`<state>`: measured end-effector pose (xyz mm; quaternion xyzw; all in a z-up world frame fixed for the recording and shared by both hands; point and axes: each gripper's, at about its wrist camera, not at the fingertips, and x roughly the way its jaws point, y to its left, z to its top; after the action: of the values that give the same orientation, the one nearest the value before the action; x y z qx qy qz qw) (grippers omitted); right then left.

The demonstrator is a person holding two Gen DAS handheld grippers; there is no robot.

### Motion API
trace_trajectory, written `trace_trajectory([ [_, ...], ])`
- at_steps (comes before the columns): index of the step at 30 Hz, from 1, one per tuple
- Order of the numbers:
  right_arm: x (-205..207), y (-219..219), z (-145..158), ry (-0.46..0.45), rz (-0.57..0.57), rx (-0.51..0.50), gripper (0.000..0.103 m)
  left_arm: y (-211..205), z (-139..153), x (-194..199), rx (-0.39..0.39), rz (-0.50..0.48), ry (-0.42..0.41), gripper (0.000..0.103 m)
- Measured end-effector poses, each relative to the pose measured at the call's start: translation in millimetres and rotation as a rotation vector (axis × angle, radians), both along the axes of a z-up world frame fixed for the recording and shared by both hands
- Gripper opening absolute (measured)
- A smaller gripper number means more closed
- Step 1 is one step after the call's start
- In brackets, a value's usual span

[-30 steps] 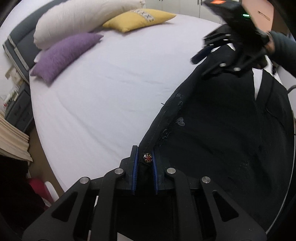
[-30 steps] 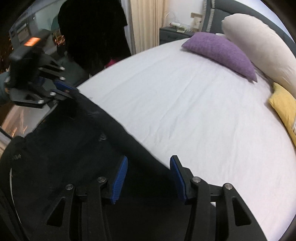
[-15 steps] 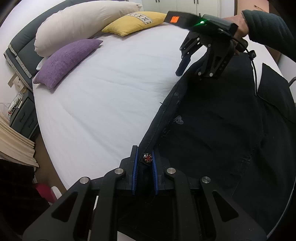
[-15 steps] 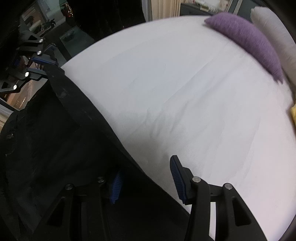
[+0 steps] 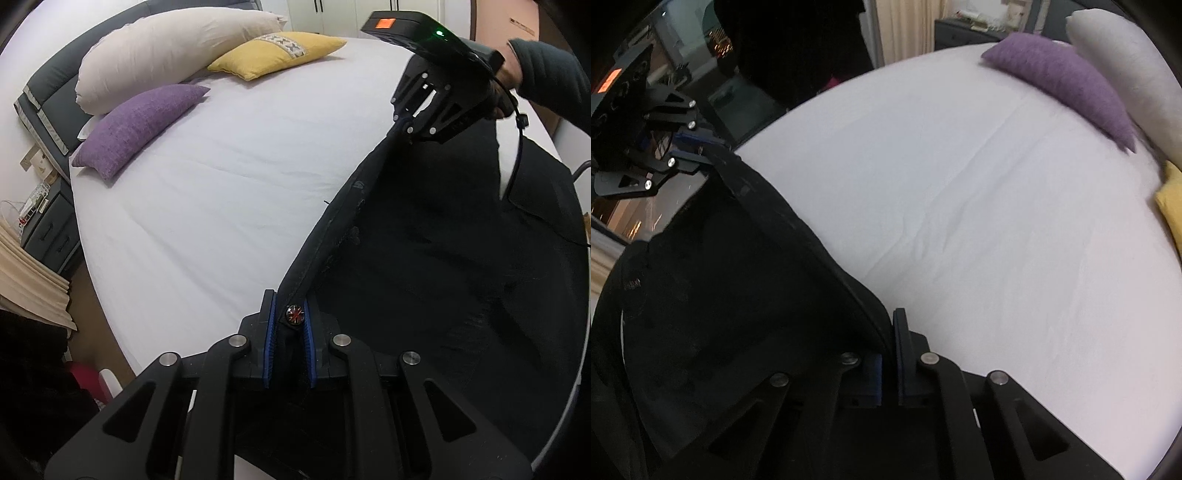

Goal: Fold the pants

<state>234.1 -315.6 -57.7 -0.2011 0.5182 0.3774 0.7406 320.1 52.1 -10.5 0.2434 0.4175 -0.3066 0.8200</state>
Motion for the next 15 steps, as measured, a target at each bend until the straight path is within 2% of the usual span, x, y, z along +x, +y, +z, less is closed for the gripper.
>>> trace_trajectory([
  [8, -43, -16, 4, 0.033, -0.103, 0.093, 0.004, 1, 3, -65, -0.018, -0.018, 0.035, 0.012],
  [15, -102, -24, -5, 0.196, -0.22, 0.216, 0.004, 2, -6, -133, -0.031, -0.038, 0.099, 0.012],
])
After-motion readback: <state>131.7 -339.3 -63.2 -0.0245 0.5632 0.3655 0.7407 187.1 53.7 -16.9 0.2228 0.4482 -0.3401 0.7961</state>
